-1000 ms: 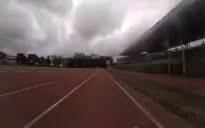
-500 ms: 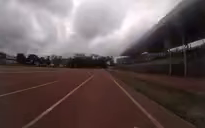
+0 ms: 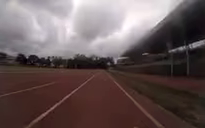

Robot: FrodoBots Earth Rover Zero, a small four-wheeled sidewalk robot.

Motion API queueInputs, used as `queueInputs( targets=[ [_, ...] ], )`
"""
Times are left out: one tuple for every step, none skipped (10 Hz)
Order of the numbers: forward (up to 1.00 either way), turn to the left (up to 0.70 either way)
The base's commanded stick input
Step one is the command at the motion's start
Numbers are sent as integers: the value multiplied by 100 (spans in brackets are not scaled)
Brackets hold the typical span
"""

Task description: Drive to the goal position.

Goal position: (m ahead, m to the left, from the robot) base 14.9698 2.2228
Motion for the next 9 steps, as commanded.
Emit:
queueInputs(
  targets=[
    [70,0],
    [70,0],
    [70,0],
    [70,0],
    [70,0],
    [70,0],
    [70,0],
    [70,0],
    [70,0]
  ],
)
